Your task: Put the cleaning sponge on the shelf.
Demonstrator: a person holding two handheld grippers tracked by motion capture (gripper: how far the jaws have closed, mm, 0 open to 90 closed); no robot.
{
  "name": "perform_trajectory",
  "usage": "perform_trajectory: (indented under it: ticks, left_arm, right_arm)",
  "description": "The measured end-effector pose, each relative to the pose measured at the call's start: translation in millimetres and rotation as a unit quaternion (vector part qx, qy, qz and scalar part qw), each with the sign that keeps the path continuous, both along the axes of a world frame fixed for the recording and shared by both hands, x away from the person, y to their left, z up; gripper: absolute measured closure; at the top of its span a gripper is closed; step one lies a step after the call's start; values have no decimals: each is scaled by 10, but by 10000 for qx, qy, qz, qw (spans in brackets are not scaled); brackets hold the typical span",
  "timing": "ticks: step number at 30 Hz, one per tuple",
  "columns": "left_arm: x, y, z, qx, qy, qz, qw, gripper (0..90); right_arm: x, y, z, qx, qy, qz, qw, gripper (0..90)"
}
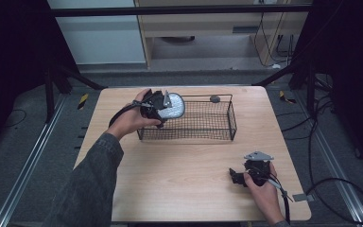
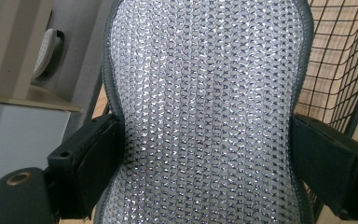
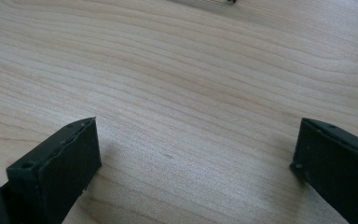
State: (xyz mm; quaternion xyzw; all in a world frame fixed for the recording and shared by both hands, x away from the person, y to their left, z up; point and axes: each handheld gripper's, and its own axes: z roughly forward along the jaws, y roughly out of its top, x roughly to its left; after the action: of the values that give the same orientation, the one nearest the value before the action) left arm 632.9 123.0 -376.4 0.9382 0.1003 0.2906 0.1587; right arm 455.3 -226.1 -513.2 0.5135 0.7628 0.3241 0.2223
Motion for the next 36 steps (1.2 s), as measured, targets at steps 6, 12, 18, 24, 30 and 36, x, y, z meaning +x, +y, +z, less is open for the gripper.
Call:
perform_trajectory:
  ticks: [6,12,18,24,30,36]
  left_arm:
    - [61,-6,-55,-44,67,31,10000,106]
    - [89,-1,-100,31,161,10,9999,108]
    - [97,11,-115,90,271,3,9996,110]
    - [116,-3,-116,-85,313,82,9994,66]
    - [129,-17,-125,-182,340,144,9992,41]
    - [80,-39,-79,-289,362,149,9988,87]
  right_arm:
    - [-1,0,0,6,-4,2,10000,9]
    - [-2,1,0,13,-2,0,10000,8]
    - [-5,4,1,26,16,-9,10000,8]
    - [-5,3,1,22,10,-9,10000,8]
    - [-5,4,-1,3,-4,-14,10000,8]
    - [-5,4,0,11,-4,-13,10000,8]
